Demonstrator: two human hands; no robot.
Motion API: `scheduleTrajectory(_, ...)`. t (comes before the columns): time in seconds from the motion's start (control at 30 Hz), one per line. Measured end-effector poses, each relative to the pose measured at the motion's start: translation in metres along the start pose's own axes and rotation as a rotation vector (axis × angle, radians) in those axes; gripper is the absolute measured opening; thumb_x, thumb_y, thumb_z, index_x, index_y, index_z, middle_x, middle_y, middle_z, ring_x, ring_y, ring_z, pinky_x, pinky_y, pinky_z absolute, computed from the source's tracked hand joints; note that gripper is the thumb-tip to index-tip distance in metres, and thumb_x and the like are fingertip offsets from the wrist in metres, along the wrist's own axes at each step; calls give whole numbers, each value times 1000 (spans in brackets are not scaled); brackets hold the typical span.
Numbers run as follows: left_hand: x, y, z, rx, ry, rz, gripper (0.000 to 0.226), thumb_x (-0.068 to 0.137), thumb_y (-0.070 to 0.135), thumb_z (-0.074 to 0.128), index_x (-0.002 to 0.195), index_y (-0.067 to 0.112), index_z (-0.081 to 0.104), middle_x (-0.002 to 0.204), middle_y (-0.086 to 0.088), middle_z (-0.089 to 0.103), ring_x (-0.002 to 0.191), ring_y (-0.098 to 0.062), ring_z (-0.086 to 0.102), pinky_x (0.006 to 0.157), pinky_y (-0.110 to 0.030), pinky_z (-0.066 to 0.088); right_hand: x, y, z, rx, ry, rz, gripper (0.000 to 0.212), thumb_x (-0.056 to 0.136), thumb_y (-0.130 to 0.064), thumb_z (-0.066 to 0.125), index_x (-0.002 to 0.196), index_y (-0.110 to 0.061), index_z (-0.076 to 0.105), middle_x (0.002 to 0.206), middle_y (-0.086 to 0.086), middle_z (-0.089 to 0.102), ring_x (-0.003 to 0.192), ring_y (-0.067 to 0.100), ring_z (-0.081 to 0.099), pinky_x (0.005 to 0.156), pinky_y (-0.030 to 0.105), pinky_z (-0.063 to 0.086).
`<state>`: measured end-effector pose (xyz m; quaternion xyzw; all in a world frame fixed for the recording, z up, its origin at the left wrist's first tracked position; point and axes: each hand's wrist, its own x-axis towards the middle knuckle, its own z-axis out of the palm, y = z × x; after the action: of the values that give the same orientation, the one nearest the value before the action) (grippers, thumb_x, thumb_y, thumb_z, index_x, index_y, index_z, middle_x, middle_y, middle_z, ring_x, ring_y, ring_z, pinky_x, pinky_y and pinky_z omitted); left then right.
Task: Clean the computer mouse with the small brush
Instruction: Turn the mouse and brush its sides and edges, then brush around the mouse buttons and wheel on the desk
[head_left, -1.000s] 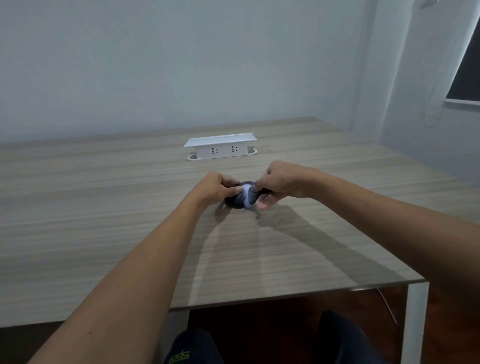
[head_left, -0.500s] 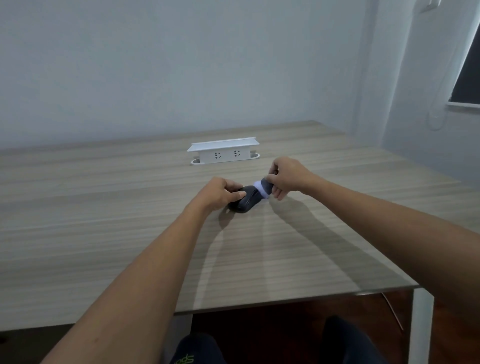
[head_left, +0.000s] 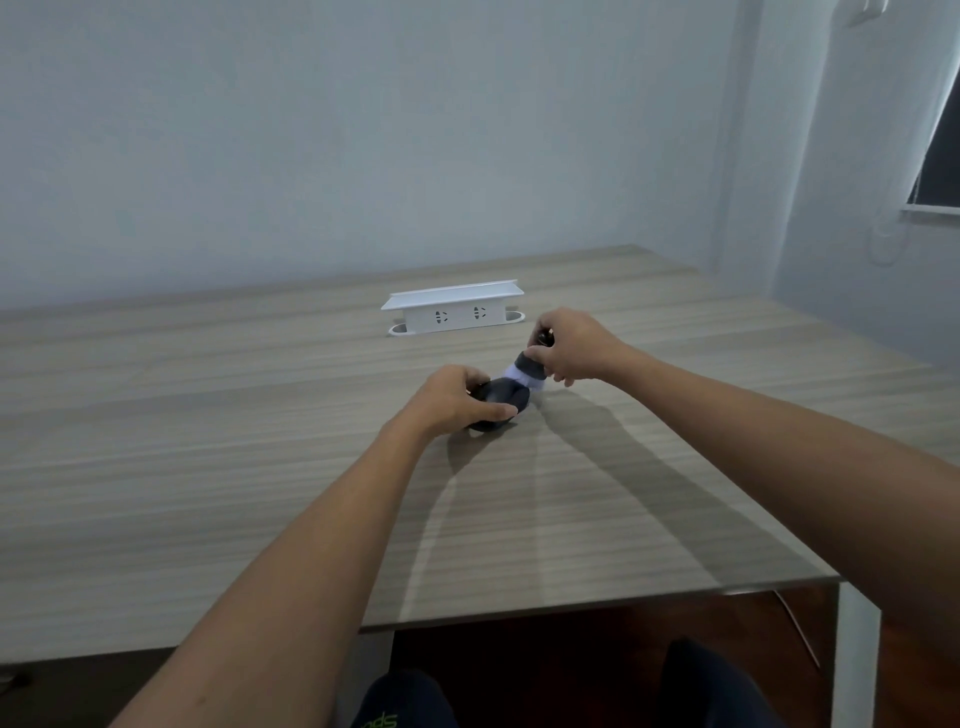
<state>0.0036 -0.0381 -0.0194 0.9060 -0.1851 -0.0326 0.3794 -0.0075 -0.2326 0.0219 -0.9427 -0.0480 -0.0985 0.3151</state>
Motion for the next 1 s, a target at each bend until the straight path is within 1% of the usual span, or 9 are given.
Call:
scheduleTrajectory(0.1,2,-1,-3,9,-12,-2,40,73,32,87,104,9,76,101,-10,77,99,-27,71,92,-44,56,1,-2,0,-32,25,-33,18,95,-9,58,97,6,68,74,19,70,61,32,70,37,18,50)
scheduleTrajectory(0.17,4,-2,-5,17,-22,-1,39,73,30,86,105,11,76,101,-8,78,100,-26,72,93,-43,56,2,-5,1,8,58,-55,17,92,-8,58,95,6,67,67,10,66,52,23,64,36,19,49)
scheduleTrajectory(0.27,8,-1,-7,22,-46,-2,40,73,28,87,107,11,76,103,-9,78,100,-26,72,92,-39,56,3,-7,4,21,22,-58,17,89,-9,59,94,5,67,74,17,71,48,17,62,36,20,49)
scheduleTrajectory(0.37,10,1,-11,39,-83,1,38,72,28,87,105,12,77,102,-10,78,96,-23,73,94,-41,55,4,-3,-1,-53,-12,-30,19,89,-6,58,91,8,70,70,17,70,54,25,67,34,18,47)
scheduleTrajectory(0.43,12,2,-12,52,-108,-5,39,73,25,86,109,14,76,104,-8,78,101,-23,72,96,-39,56,6,-2,-4,-68,1,-23,21,88,-6,57,88,10,71,74,22,73,59,31,71,34,19,49)
scheduleTrajectory(0.57,15,6,-15,88,-143,-19,44,74,20,85,117,16,74,108,-3,76,106,-23,70,99,-37,54,4,-3,-3,-17,19,-36,20,85,-7,57,87,7,71,76,22,74,47,18,62,35,18,46)
scheduleTrajectory(0.67,21,11,-19,205,-192,-21,53,76,18,82,127,17,68,113,-1,73,106,-22,67,94,-32,51,3,-1,-5,-40,-8,-8,21,85,-7,58,86,8,71,77,24,73,48,20,61,35,20,47)
scheduleTrajectory(0.83,33,24,-26,430,-288,-20,63,79,10,77,138,20,58,121,4,60,121,-22,58,98,-34,49,4,3,-11,-77,33,-14,22,80,-7,58,83,13,69,76,27,72,63,39,71,33,21,48)
scheduleTrajectory(1.0,44,25,-25,628,-294,86,65,78,-2,70,134,28,59,139,4,54,125,-24,54,95,-37,50,4,9,-10,-77,31,-10,22,81,-8,58,84,9,71,74,25,72,55,33,67,33,20,47)
